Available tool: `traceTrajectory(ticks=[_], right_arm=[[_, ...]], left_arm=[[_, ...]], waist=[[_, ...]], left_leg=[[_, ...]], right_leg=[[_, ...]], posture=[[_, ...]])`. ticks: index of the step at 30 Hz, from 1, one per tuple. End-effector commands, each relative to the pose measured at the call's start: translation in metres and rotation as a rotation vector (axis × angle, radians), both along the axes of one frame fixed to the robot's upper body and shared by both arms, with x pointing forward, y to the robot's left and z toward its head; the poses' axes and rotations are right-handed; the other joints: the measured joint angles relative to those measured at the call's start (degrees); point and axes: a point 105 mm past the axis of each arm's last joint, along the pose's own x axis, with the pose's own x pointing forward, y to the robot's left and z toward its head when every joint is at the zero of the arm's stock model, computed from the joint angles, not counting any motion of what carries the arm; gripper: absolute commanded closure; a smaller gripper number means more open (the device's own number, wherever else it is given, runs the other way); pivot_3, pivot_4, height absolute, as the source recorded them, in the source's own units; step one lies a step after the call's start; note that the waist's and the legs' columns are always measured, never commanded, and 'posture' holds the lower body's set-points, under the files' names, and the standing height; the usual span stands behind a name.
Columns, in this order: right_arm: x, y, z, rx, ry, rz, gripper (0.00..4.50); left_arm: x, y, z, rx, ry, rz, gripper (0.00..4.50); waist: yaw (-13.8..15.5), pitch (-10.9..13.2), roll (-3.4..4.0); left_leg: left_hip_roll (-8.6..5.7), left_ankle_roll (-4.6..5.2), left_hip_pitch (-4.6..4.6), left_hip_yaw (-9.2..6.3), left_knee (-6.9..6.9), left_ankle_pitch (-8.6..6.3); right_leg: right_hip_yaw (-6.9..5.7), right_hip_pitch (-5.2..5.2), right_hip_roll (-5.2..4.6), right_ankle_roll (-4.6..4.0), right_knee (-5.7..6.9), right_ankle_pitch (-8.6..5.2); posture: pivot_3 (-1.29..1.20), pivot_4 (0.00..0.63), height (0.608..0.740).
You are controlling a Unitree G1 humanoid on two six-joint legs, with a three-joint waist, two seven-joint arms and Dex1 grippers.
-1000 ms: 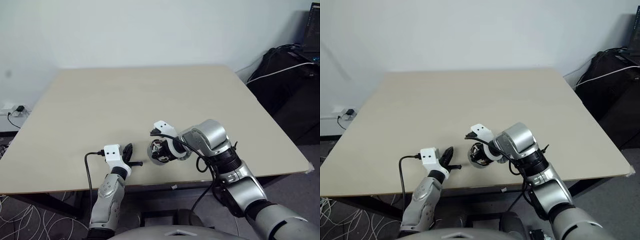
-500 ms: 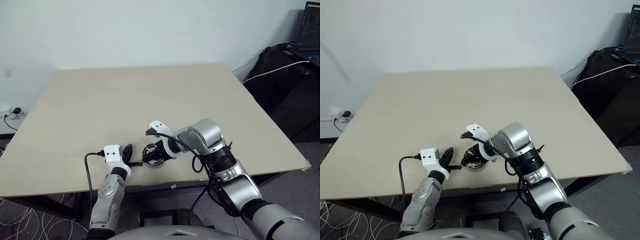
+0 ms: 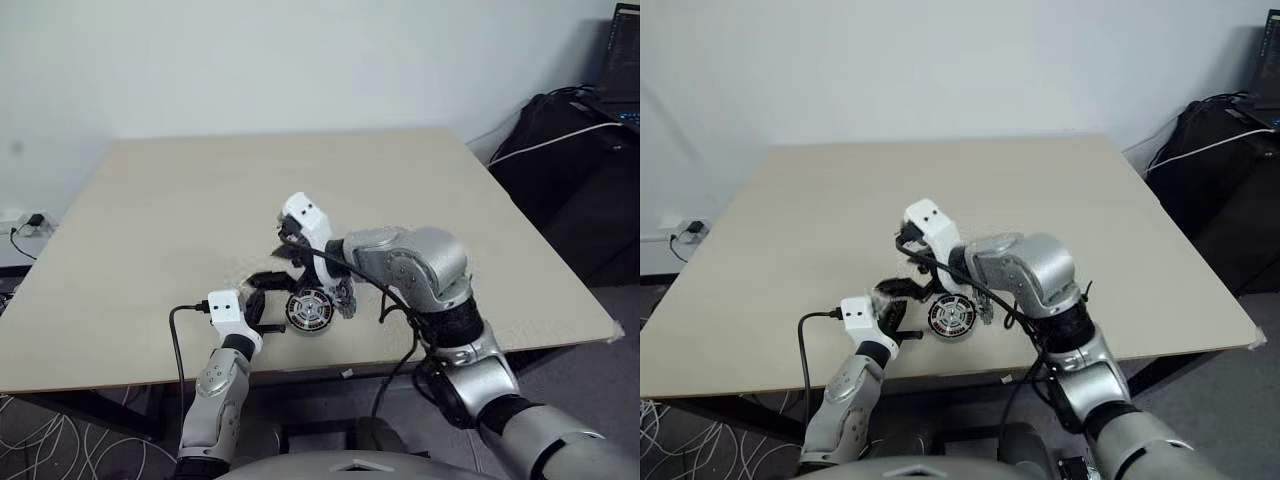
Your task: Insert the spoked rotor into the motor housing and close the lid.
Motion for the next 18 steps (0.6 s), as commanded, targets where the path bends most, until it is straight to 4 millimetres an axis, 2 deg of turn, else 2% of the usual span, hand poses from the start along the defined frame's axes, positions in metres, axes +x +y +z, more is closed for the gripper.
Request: traceTrajectory(ticks=[1,4,8,11,14,18], right_arm=[[0.015,-0.01,0.017,-0.017,-0.285,-0.043,1.29],[0.028,-0.035,0.011,-0.116,-0.43,-0.103,2.27],[0.037,-0.069,0.002,-0.18,-0.471,-0.21,3.51],[0.043,-0.104,-0.004,-0.234,-0.51,-0.367,4.48],[0.038,-0.132,-0.02,-0.309,-0.502,-0.462,4.48],[0.015,-0.146,-0.048,-0.386,-0.451,-0.46,4.48]], left_arm=[[0.006,-0.007,0.015,-0.02,-0.059,-0.013,4.5],[0.005,-0.006,0.016,-0.015,-0.062,-0.013,4.5],[0.004,-0.004,0.017,-0.011,-0.067,-0.01,4.5],[0.003,-0.003,0.017,-0.009,-0.065,-0.013,4.5],[0.002,-0.004,0.017,-0.004,-0.062,-0.023,4.5],[0.003,-0.006,0.017,0.002,-0.06,-0.044,4.5]], waist=[[0.0,0.0,0.0],[0.1,0.0,-0.01],[0.2,0.0,-0.03],[0.3,0.0,-0.04],[0.7,0.0,-0.06],[1.3,0.0,-0.07]], left_leg=[[0.0,0.02,0.0,0.0,0.0,0.01],[0.0,0.05,0.0,0.0,-0.01,0.04],[0.0,0.08,0.0,0.02,0.0,0.06],[0.03,0.09,0.01,0.03,-0.01,0.06],[0.03,0.1,0.01,0.03,0.0,0.05],[0.03,0.12,0.0,0.05,0.0,0.04]], right_leg=[[0.0,0.0,0.0,0.0,-0.01,0.0],[0.0,0.01,0.01,0.0,-0.03,0.0],[0.02,0.03,0.01,-0.01,-0.05,0.0],[0.04,0.04,0.02,-0.03,-0.04,-0.01],[0.04,0.06,0.01,-0.04,-0.06,-0.02],[0.05,0.08,0.01,0.02,-0.11,-0.13]], posture=[[0.0,0.0,0.74],[0.0,0.0,0.74],[0.0,0.0,0.74],[0.0,0.0,0.74],[0.0,0.0,0.74],[0.0,0.0,0.74]])
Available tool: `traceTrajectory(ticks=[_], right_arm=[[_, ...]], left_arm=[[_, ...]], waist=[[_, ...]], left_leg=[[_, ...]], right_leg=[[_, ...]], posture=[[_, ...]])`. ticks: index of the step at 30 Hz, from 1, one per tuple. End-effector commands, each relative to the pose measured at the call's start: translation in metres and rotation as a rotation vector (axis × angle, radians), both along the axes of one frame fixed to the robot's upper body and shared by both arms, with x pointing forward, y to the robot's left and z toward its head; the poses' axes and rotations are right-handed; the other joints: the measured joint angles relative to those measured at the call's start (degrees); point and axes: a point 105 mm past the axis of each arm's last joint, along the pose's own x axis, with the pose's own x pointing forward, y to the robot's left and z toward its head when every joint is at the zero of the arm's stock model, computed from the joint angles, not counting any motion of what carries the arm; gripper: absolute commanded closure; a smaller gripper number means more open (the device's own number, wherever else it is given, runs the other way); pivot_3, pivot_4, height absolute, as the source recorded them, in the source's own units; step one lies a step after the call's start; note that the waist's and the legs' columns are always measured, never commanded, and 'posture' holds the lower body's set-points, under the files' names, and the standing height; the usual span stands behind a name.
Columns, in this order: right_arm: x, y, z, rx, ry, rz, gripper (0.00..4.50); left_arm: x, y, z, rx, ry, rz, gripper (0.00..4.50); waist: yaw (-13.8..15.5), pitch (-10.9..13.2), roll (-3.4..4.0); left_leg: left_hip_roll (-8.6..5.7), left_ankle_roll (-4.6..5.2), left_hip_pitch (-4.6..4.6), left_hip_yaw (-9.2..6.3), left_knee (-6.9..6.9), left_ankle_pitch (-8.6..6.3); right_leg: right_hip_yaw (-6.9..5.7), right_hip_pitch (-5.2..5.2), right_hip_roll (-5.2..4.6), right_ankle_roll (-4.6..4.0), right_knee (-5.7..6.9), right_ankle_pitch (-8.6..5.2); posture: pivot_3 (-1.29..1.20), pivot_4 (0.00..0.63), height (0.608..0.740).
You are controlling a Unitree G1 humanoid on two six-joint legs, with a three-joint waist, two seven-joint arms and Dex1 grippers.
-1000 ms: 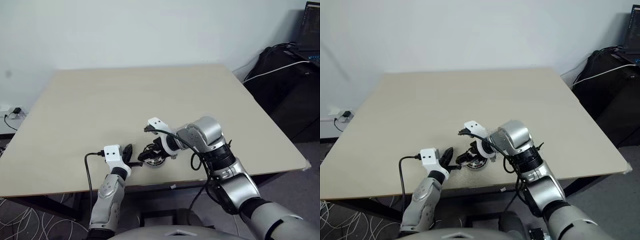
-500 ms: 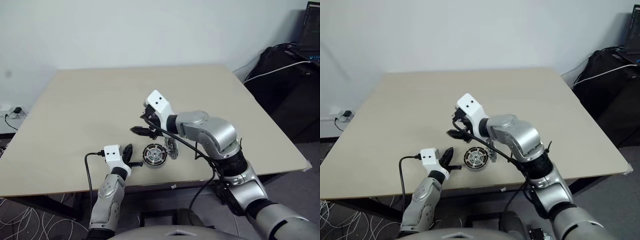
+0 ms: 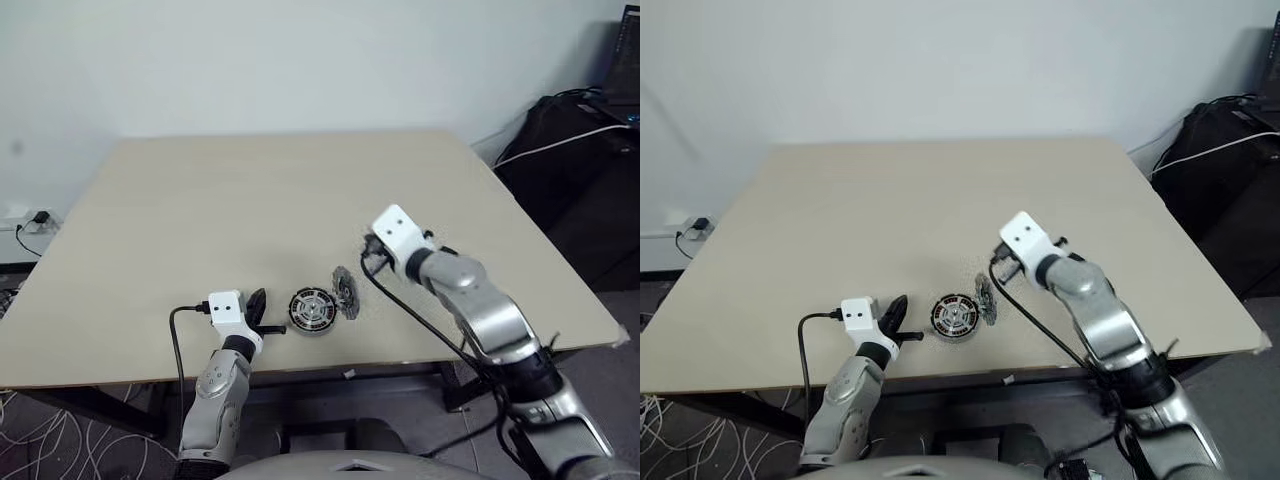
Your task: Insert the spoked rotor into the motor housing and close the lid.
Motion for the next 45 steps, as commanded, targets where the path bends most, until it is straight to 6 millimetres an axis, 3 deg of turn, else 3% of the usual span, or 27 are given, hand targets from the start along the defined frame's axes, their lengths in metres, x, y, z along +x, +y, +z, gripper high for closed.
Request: traceTrajectory(ticks=[1,10,17,28,36,45], right_arm=[[-0.014,-0.001,0.004,-0.022,-0.039,0.006,4.48],[-0.053,0.002,-0.037,-0.002,0.091,-0.089,4.48],[-0.062,0.026,-0.04,0.019,0.088,-0.052,4.48],[-0.051,0.061,-0.032,-0.111,-0.044,0.089,4.48],[-0.043,0.073,-0.032,-0.106,-0.041,0.124,4.48],[-0.024,0.092,-0.054,-0.086,0.009,0.137,4.48]], left_arm=[[0.005,-0.005,0.016,0.003,-0.057,-0.035,4.5],[0.004,-0.005,0.015,0.012,-0.049,-0.046,4.5],[0.004,-0.006,0.014,0.017,-0.037,-0.065,4.5],[0.003,-0.005,0.013,0.017,-0.031,-0.063,4.5],[0.002,-0.003,0.012,0.017,-0.032,-0.053,4.5],[0.002,-0.002,0.013,0.023,-0.034,-0.051,4.5]], waist=[[0.1,0.0,0.0],[0.4,0.1,-0.08],[0.4,0.1,-0.1],[0.4,0.1,-0.11],[0.4,0.1,-0.12],[0.2,0.1,-0.11]], left_leg=[[0.02,0.0,0.0,0.02,0.0,0.0],[0.05,0.01,0.08,0.08,0.1,0.0],[0.06,0.01,0.08,0.07,0.14,0.01],[0.05,0.01,0.09,0.05,0.15,0.01],[0.05,0.01,0.11,0.05,0.16,0.01],[0.06,0.01,0.15,0.05,0.15,0.02]], right_leg=[[0.02,-0.01,0.02,0.03,0.01,-0.03],[0.06,0.09,0.02,0.03,0.02,-0.25],[0.05,0.12,0.03,0.05,0.04,-0.24],[0.03,0.13,0.03,0.04,0.04,-0.24],[0.02,0.14,0.03,0.04,0.05,-0.23],[0.04,0.15,0.06,0.0,0.08,-0.21]], posture=[[0.0,0.0,0.74],[0.0,0.0,0.74],[0.0,0.0,0.74],[0.0,0.0,0.74],[0.0,0.0,0.74],[0.0,0.0,0.74]])
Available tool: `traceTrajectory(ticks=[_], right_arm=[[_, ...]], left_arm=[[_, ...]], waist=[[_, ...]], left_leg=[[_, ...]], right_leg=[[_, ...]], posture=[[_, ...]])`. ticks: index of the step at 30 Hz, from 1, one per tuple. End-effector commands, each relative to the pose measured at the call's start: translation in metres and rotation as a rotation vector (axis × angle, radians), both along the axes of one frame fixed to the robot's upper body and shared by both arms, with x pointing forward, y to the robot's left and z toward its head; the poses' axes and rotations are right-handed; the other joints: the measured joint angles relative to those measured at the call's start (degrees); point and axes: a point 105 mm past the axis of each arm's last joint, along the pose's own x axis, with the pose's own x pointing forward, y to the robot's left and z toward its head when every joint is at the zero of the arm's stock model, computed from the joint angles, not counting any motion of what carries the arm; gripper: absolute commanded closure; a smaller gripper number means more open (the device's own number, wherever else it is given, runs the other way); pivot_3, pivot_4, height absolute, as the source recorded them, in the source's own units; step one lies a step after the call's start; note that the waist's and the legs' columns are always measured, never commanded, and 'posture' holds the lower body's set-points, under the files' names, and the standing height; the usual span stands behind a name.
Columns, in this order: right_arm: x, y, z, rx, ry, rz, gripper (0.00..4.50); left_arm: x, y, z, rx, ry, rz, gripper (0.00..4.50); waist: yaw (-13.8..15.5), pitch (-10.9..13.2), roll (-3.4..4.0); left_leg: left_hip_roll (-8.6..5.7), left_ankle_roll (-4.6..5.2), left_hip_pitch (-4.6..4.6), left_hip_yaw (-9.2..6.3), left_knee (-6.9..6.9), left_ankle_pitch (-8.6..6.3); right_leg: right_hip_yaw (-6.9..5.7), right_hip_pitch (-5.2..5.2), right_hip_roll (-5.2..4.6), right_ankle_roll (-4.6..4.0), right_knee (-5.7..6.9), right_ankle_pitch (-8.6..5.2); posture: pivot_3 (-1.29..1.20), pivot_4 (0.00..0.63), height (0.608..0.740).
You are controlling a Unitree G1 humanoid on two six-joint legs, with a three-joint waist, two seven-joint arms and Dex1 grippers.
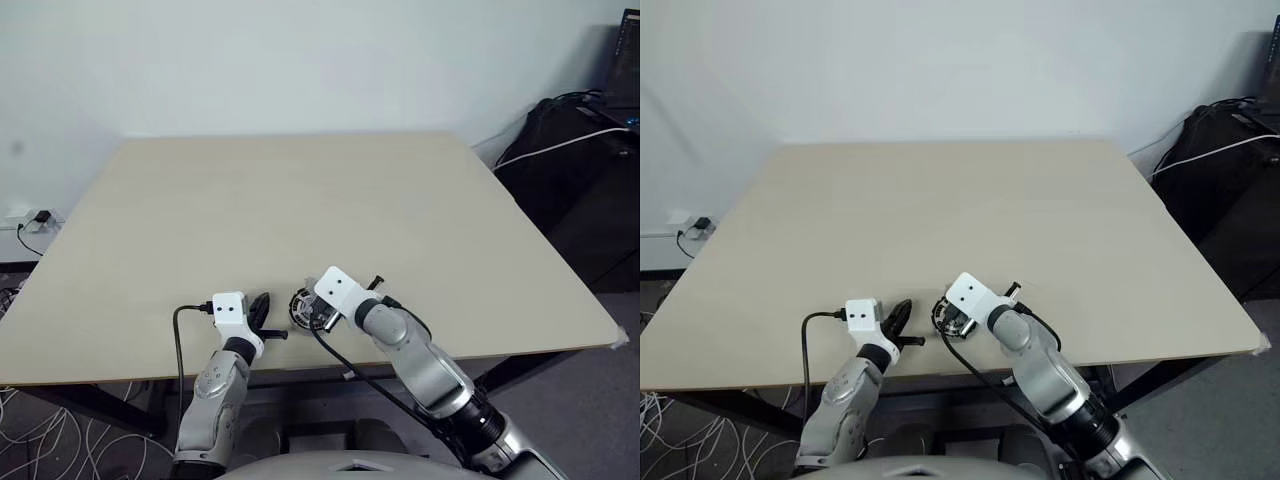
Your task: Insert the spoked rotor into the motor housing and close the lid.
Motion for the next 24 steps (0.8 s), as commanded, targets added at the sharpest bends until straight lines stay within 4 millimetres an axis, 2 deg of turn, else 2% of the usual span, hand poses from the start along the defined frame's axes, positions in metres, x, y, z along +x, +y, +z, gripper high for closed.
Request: traceTrajectory(ticks=[1,7,11,13,15,19,23,24], right_arm=[[0.009,0.009,0.001,0.007,-0.022,0.017,4.48],[0.013,0.018,-0.01,0.002,0.002,0.027,4.48],[0.009,0.023,-0.011,0.062,0.044,0.029,4.48],[0.005,0.026,-0.006,0.123,0.069,0.037,4.48],[-0.001,0.032,0.008,0.22,0.074,0.093,4.48],[-0.005,0.031,0.045,0.363,-0.087,0.197,4.48],[-0.004,0.015,0.051,0.426,-0.074,0.245,4.48],[-0.002,0.01,0.049,0.429,-0.061,0.249,4.31]], left_arm=[[0.005,0.001,0.017,0.009,-0.069,0.001,4.5],[0.005,0.002,0.017,0.011,-0.07,0.008,4.5],[0.004,0.002,0.018,0.011,-0.071,0.012,4.5],[0.005,0.002,0.018,0.011,-0.071,0.013,4.5],[0.005,0.003,0.018,0.012,-0.072,0.012,4.5],[0.005,0.002,0.017,0.011,-0.073,0.012,4.5],[0.005,0.002,0.017,0.009,-0.072,0.005,4.5],[0.006,0.001,0.017,0.008,-0.072,0.001,4.5]], waist=[[0.0,0.0,0.0],[-0.1,0.0,0.01],[-0.2,0.0,0.01],[-0.2,0.0,0.02],[-0.4,0.0,0.01],[-0.8,0.0,0.03],[-0.9,0.0,0.0],[-0.9,0.0,0.0]], left_leg=[[0.0,0.0,0.01,0.0,0.0,0.0],[0.0,-0.01,0.03,0.0,0.0,0.01],[0.0,-0.01,0.03,-0.01,0.0,0.01],[0.0,-0.01,0.03,-0.01,-0.01,0.0],[0.0,-0.01,0.03,-0.01,-0.01,0.0],[0.0,0.0,0.02,-0.02,-0.04,0.0],[0.0,-0.01,0.03,-0.02,0.0,0.0],[-0.01,-0.01,0.03,-0.02,0.02,0.0]], right_leg=[[0.0,0.0,0.01,-0.03,0.0,0.02],[0.0,0.0,0.02,-0.09,0.04,0.05],[0.01,0.0,0.02,-0.11,0.05,0.06],[0.0,-0.01,0.03,-0.11,0.05,0.05],[0.0,-0.01,0.02,-0.1,0.06,0.04],[-0.01,-0.02,0.02,0.01,0.04,-0.02],[-0.02,0.04,0.01,0.05,0.02,-0.02],[-0.03,0.07,0.0,0.05,0.02,-0.01]], posture=[[0.0,0.0,0.74],[0.0,0.0,0.74],[0.0,0.0,0.74],[0.0,0.0,0.74],[0.0,0.0,0.74],[0.0,0.0,0.74],[0.0,0.0,0.74],[0.0,0.0,0.74]])
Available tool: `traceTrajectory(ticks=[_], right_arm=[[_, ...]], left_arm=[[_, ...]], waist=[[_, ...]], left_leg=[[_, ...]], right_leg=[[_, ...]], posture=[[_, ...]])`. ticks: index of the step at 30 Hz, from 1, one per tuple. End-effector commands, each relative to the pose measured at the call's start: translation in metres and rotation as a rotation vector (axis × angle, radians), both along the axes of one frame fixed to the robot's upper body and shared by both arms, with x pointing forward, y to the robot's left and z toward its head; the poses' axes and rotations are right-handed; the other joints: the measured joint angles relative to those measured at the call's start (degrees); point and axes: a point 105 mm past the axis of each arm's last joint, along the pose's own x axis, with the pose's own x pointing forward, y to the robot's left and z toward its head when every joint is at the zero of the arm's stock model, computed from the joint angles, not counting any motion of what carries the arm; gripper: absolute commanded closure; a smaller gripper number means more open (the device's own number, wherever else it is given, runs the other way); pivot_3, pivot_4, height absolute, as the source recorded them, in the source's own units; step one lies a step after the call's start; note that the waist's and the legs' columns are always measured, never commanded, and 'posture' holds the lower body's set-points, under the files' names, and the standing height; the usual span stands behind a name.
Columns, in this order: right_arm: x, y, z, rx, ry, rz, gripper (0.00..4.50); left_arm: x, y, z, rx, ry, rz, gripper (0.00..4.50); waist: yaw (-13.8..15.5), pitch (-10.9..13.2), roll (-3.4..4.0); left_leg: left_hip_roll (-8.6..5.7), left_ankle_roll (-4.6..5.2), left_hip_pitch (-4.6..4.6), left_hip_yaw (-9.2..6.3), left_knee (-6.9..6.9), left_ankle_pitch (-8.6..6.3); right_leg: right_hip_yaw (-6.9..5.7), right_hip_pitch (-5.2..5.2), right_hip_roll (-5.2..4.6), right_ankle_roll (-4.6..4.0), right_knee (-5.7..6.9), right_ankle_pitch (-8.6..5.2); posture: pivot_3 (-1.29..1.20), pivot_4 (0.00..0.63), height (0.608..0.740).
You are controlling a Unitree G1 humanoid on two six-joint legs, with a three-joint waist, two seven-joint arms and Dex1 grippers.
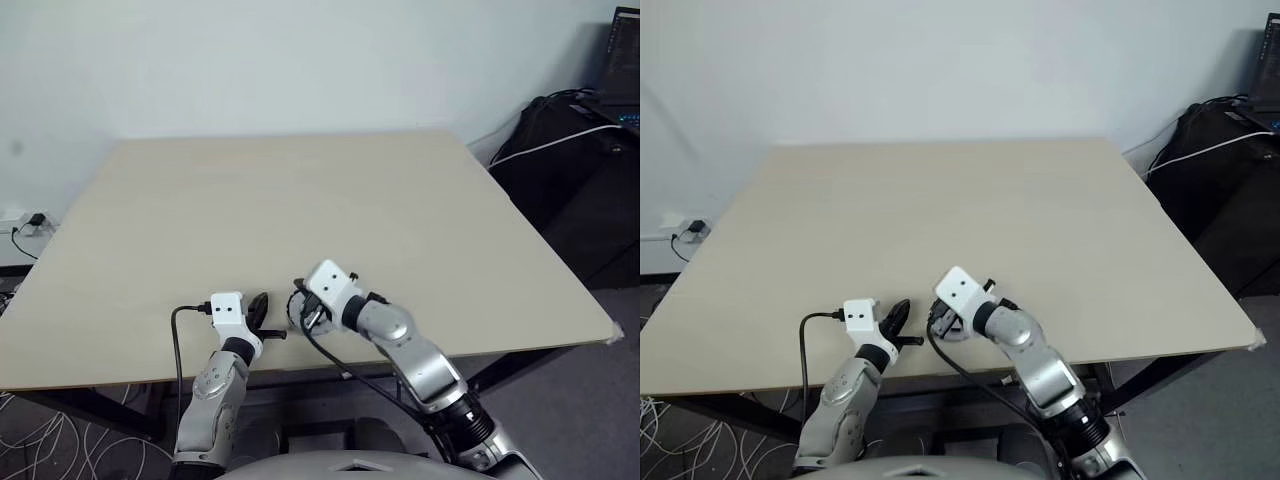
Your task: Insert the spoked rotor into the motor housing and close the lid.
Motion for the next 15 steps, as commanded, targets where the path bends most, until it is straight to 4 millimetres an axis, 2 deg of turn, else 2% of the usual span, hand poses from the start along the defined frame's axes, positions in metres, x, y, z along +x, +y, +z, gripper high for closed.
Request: traceTrajectory(ticks=[1,4,13,15], right_arm=[[0.006,-0.016,0.011,0.053,-0.015,0.031,4.1],[0.007,-0.026,0.0,0.014,0.017,0.08,3.32],[0.009,-0.038,-0.019,-0.013,0.132,0.231,0.38],[0.008,-0.037,-0.02,-0.004,0.157,0.266,0.03]], left_arm=[[0.006,-0.001,0.016,0.008,-0.069,-0.01,4.5],[0.007,-0.002,0.017,0.009,-0.07,-0.014,4.5],[0.008,0.001,0.018,0.017,-0.077,-0.007,4.5],[0.008,0.002,0.019,0.019,-0.078,-0.004,4.5]], waist=[[0.0,0.0,0.0],[0.0,0.0,0.0],[0.0,0.0,0.0],[0.1,0.0,0.0]], left_leg=[[-0.01,0.01,0.0,0.01,0.02,0.0],[-0.01,0.03,0.0,0.01,0.02,0.02],[0.0,0.06,0.0,0.02,0.01,0.03],[-0.01,0.06,0.0,0.03,0.01,0.03]], right_leg=[[0.0,0.01,-0.01,0.01,0.0,0.01],[0.01,0.0,-0.01,0.0,0.0,0.01],[0.02,-0.01,0.0,-0.11,0.02,0.06],[0.03,-0.01,0.0,-0.11,0.01,0.07]], posture=[[0.0,0.0,0.74],[0.0,0.0,0.74],[0.0,0.0,0.74],[0.0,0.0,0.74]])
